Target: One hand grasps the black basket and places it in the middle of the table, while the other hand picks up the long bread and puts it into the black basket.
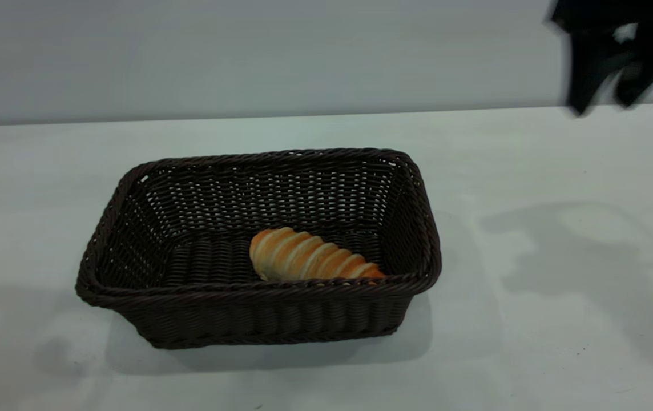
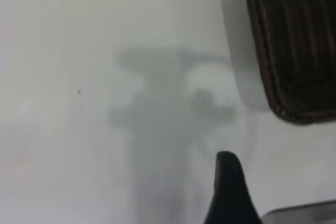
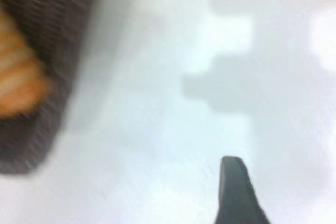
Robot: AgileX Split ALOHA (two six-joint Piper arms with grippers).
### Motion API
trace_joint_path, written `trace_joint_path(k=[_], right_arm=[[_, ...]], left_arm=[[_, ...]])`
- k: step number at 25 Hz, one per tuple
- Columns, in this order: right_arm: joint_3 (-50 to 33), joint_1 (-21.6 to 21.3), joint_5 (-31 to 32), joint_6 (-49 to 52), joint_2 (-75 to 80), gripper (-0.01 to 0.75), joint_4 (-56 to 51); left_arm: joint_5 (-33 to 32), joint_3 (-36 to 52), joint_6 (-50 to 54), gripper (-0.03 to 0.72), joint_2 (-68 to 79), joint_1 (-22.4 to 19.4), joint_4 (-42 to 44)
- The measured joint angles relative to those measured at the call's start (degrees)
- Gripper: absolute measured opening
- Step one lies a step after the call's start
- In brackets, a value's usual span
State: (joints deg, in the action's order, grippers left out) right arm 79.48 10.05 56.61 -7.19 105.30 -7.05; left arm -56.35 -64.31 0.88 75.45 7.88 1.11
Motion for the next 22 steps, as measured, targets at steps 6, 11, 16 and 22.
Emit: trace_joint_path(k=[6,11,16,22], right_arm=[[-3.4,-0.7,9.9,2.7,-11.2,0.44,2.0],[-14.2,-0.7,10.8,3.1,-26.7,0.44,2.1],[-24.0,-0.7,11.3,3.2,-43.3,0.44,2.1],[-31.7,-0.7,12.3,3.2,-62.3,0.44,3.1]], left_arm=[[1.0,7.7,0.6,0.567,-10.3,0.0,0.0],[0.3,12.0,0.6,0.567,-21.8,0.0,0.0],[-2.2,16.2,0.6,0.567,-31.4,0.0,0.0],[-4.2,21.7,0.6,0.567,-42.0,0.0,0.0]])
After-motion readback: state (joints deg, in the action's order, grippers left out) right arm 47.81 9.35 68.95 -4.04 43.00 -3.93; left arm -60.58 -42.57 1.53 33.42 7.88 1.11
